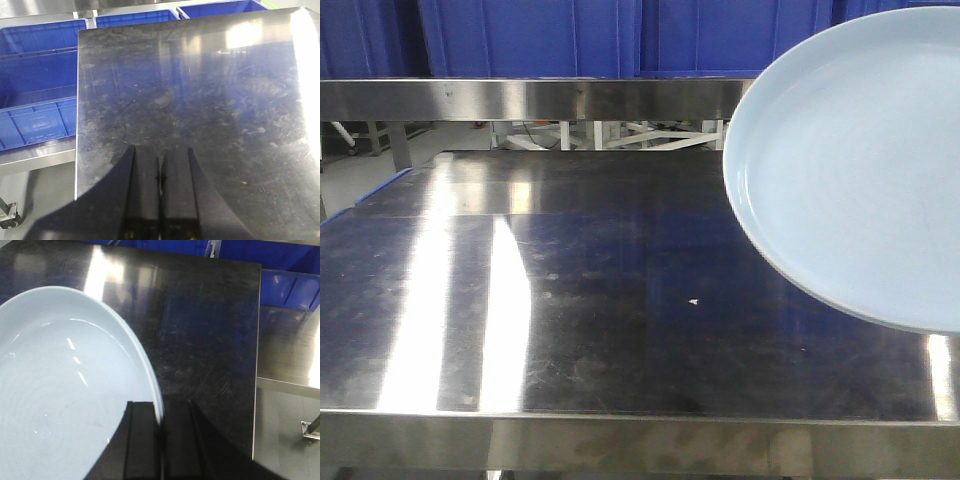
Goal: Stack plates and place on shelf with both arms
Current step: 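Hold the plate stack raised in the right gripper while stationary, then turn the base away from the table holding the plates in the right gripper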
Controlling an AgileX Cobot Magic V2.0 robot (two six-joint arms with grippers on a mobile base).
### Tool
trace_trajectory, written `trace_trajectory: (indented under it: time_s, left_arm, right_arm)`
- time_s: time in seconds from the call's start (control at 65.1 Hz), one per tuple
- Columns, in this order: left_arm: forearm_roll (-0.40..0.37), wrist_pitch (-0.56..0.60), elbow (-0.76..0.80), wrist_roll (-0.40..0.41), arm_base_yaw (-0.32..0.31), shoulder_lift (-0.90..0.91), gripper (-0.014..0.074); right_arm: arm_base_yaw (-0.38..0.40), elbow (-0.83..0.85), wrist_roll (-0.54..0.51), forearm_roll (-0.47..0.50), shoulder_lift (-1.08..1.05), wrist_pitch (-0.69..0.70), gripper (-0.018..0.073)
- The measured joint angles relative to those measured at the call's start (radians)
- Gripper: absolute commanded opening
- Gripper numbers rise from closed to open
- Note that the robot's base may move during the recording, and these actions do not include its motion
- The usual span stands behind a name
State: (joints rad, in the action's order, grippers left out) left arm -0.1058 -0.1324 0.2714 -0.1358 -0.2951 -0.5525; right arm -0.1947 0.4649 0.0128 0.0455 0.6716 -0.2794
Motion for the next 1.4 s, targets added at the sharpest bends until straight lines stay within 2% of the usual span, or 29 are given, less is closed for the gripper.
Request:
trace_trajectory:
  time_s: [1.398]
  left_arm:
    - [0.000, 0.000, 0.000, 0.000, 0.000, 0.000, 0.0100]
  right_arm:
    - [0.000, -0.002, 0.000, 0.000, 0.000, 0.000, 0.0049]
